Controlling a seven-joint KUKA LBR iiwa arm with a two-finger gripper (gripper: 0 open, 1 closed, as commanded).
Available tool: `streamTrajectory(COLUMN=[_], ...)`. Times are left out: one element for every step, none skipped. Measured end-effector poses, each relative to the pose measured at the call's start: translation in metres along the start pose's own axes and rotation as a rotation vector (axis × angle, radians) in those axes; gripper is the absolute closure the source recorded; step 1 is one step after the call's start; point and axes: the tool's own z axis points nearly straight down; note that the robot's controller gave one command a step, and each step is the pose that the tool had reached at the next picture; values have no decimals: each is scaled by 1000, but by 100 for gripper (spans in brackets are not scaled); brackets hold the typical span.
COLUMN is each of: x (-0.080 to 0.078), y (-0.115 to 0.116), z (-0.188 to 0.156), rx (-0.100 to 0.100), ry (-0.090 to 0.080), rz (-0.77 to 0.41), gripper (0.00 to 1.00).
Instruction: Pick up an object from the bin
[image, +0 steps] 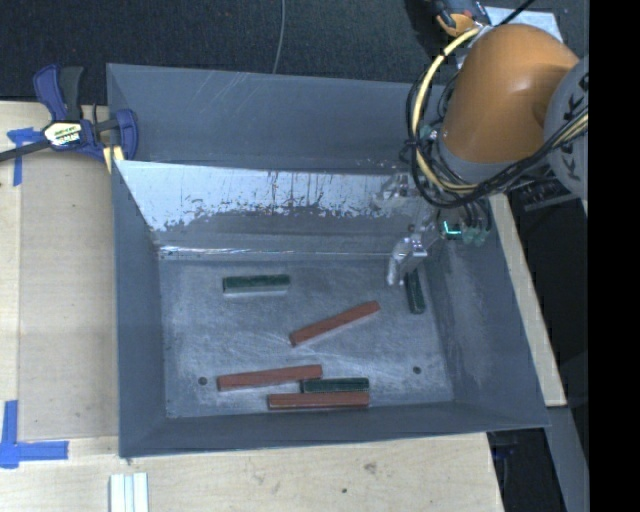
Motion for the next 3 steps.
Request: streamTrajectory(x=[-1,3,32], y=[0,4,-23], z=[-5,45,109], rx=[0,0,-1], ry=[-9,-14,-9], rz=[0,26,58], gripper=[0,0,0])
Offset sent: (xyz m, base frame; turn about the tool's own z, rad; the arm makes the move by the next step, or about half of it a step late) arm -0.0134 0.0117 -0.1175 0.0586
